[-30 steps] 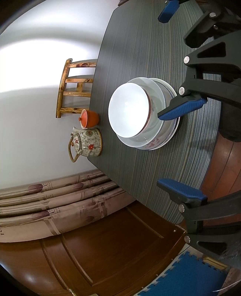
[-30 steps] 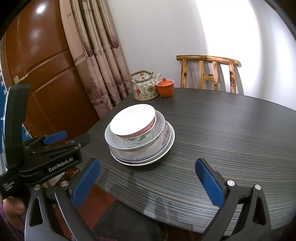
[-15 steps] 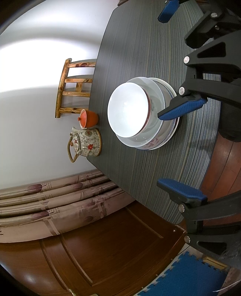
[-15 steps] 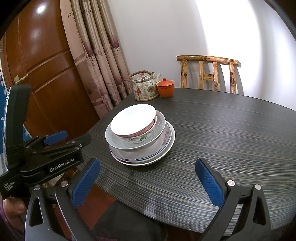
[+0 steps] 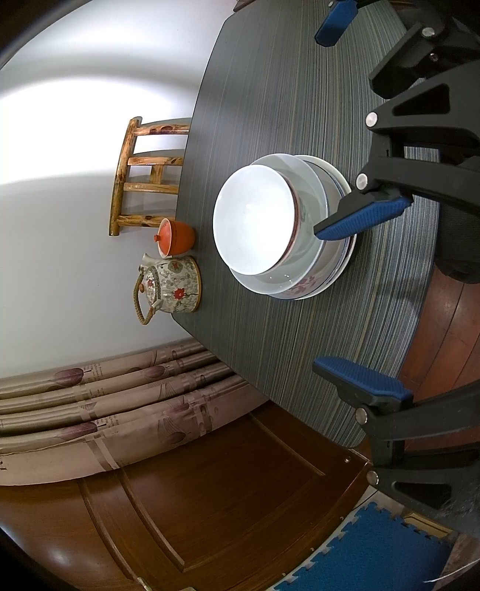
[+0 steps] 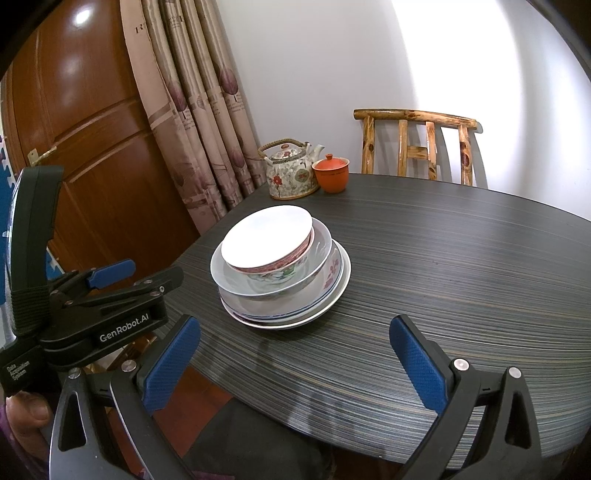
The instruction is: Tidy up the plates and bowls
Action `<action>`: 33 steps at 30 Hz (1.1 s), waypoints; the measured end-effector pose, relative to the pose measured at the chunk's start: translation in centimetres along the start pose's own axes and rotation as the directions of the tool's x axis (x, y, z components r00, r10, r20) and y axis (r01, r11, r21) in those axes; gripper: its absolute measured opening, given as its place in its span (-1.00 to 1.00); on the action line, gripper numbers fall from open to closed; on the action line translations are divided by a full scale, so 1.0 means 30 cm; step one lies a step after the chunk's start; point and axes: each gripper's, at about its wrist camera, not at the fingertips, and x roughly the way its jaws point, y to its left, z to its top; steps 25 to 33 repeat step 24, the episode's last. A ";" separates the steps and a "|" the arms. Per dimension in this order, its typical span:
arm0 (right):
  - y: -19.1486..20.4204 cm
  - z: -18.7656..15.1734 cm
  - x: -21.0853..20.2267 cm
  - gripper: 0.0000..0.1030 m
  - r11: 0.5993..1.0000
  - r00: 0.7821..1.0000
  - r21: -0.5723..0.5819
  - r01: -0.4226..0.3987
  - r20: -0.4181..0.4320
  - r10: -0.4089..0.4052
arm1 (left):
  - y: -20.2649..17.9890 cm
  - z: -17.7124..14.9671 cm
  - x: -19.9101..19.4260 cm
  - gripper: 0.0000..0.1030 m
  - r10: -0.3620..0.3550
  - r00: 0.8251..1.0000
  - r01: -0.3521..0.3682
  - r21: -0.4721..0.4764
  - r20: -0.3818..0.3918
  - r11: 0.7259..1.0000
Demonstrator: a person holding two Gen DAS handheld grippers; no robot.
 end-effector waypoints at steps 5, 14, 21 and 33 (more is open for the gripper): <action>0.004 -0.003 0.001 0.98 1.000 1.000 -0.001 -0.001 0.001 0.001 | 0.002 -0.002 0.009 0.38 -0.019 1.000 0.019 0.002 -0.009 1.000; -0.004 -0.011 0.011 0.98 1.000 1.000 0.000 -0.009 -0.010 0.009 | -0.030 -0.023 0.048 0.67 -0.034 0.999 0.034 0.056 -0.008 0.998; -0.186 0.025 -0.018 0.99 0.997 0.997 0.043 0.068 0.034 -0.070 | 0.001 -0.001 0.069 0.67 -0.011 0.999 0.011 0.009 -0.037 1.000; -0.382 0.026 -0.024 0.99 0.975 0.983 0.128 0.180 0.024 -0.184 | 0.005 0.007 0.064 0.67 0.037 0.999 -0.036 0.015 -0.033 0.999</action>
